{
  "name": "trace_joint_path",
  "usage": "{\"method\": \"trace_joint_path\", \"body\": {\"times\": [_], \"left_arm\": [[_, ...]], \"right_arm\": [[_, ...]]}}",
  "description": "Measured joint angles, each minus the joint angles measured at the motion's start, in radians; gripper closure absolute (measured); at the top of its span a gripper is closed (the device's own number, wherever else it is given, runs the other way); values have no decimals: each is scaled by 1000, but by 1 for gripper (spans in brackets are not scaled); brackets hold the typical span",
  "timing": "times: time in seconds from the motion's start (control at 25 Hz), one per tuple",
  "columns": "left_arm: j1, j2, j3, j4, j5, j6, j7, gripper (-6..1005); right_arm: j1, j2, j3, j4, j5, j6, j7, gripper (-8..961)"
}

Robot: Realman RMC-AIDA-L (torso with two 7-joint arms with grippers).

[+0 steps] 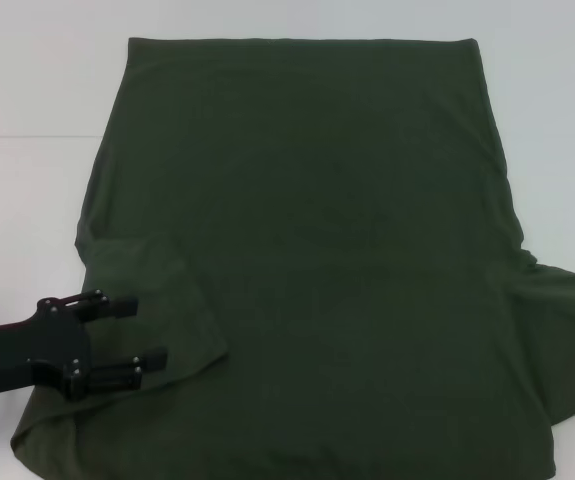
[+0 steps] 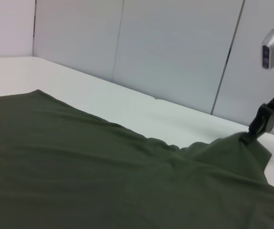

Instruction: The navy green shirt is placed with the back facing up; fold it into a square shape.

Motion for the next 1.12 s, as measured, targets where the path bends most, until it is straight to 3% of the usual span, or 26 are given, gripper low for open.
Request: {"method": "trace_joint_path", "body": {"times": [0.24,0.72,1.12], "left_arm": [[1,5,-2,-1,0,2,-12,155],[0,6,-2,5,0,2,-12,156],[0,5,-3,2,7,2,-12,155]], "right_arm": [[4,-7,27,-66,45,-54,-3,924],[109,6,7,-92,60,-83,7,923],[183,52,-111,-36,61,-48,9,916]]}}
